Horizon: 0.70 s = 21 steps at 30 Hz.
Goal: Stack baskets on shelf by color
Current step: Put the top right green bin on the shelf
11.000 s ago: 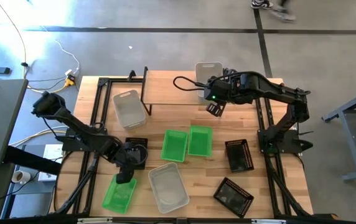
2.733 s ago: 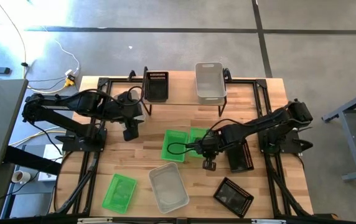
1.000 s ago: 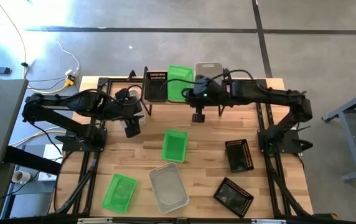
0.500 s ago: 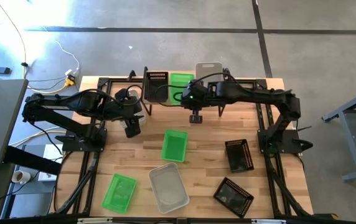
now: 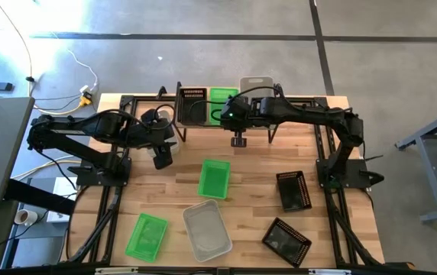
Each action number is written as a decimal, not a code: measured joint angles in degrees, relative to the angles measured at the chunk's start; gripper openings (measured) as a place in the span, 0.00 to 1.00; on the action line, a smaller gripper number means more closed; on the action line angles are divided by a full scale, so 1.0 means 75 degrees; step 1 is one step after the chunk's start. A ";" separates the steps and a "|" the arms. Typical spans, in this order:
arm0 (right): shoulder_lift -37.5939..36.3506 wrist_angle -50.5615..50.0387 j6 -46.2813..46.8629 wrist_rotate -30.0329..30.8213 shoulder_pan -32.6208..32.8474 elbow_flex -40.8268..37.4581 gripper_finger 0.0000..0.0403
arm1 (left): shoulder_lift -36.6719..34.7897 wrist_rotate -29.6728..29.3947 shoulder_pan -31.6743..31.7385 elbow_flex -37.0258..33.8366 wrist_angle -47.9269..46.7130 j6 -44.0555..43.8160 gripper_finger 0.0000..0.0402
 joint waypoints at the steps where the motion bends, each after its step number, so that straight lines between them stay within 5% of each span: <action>1: 0.0000 -0.0018 -0.0068 0.0003 -0.0004 0.0000 0.00 | 0.0000 0.0014 -0.0001 0.0000 0.0000 -0.0002 0.33; 12: 0.0000 0.0004 -0.0041 -0.0009 -0.0098 0.0000 0.01 | 0.0000 0.0207 0.0003 0.0000 -0.0009 -0.1052 0.33; 21: 0.0000 0.0202 -0.0047 0.0002 -0.0134 0.0000 0.19 | 0.0000 0.0787 0.0295 0.0000 -0.0013 -0.1278 0.33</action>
